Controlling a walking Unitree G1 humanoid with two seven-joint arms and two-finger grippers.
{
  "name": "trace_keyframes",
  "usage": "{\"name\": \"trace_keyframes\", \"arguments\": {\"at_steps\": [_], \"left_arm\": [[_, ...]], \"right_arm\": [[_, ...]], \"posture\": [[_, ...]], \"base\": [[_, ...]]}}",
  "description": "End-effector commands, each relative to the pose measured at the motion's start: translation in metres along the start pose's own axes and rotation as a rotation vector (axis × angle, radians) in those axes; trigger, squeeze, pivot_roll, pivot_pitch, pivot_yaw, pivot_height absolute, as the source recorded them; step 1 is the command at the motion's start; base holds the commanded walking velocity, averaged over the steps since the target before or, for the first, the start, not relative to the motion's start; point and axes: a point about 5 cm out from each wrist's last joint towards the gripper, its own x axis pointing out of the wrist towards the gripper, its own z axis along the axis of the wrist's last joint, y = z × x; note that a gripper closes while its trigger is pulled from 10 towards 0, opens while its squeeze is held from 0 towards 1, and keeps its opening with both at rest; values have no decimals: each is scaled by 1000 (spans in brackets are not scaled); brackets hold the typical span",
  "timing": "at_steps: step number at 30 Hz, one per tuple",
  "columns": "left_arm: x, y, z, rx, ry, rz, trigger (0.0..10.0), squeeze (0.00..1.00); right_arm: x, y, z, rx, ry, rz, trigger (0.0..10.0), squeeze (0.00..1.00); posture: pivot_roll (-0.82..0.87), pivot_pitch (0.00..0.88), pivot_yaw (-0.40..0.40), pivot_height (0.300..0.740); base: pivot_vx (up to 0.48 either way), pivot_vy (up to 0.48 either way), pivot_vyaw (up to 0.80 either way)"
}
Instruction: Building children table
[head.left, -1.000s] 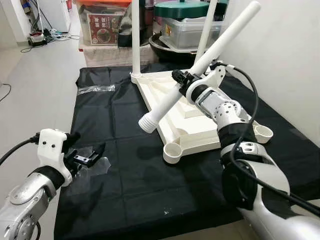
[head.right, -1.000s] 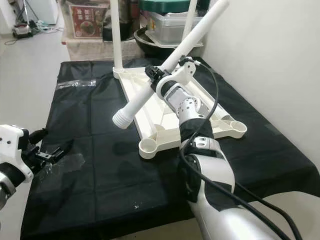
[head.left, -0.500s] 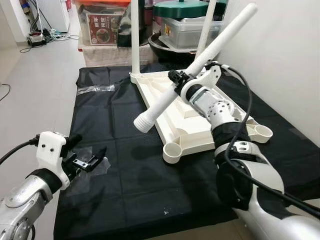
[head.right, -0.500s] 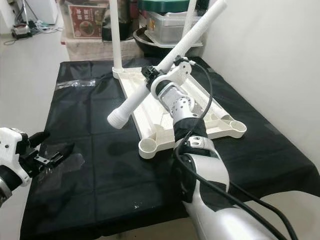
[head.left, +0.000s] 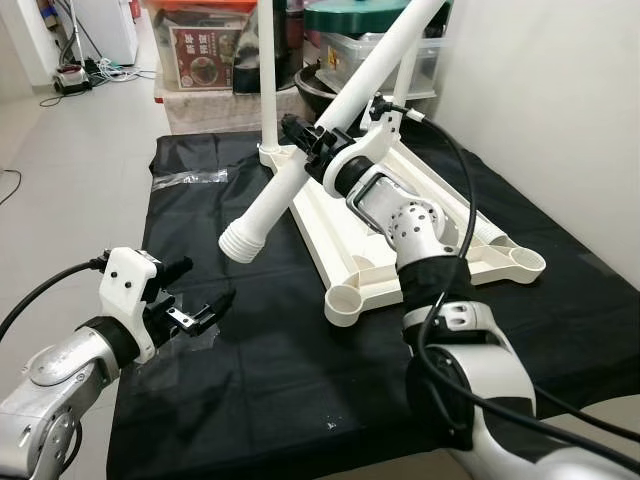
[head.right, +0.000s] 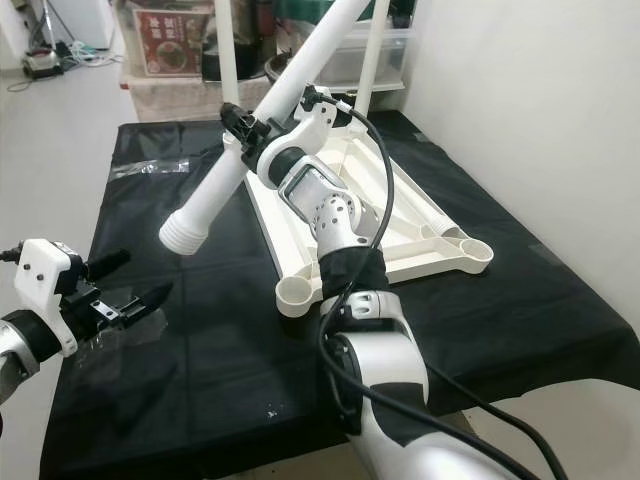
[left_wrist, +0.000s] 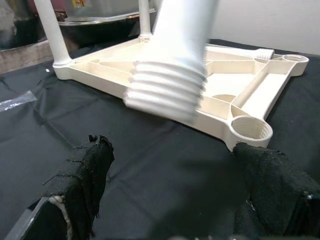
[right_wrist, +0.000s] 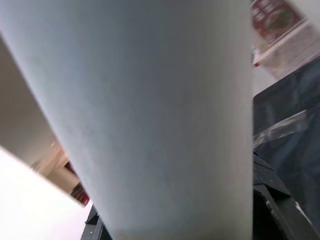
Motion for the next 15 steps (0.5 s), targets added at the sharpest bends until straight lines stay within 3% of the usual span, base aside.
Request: {"name": "trace_keyframes", "arguments": {"at_steps": [1,9,15], "left_arm": [[-1,3,0,18,11,-10,10000,0],[-1,12,2,38,3,14,10000,0],[11,6,3,15,-27,-40,10000,0]], "right_arm": [[0,8,0,-16,6,57,10000,0],[-8,20,-9,-59,49,163,10000,0],[-12,38,-19,-57,90,252,10000,0]], "posture": [[33,0,-34,740],[29,0,-37,740],[19,0,-35,740]], "base": [[0,0,0],[0,0,0],[0,0,0]]}}
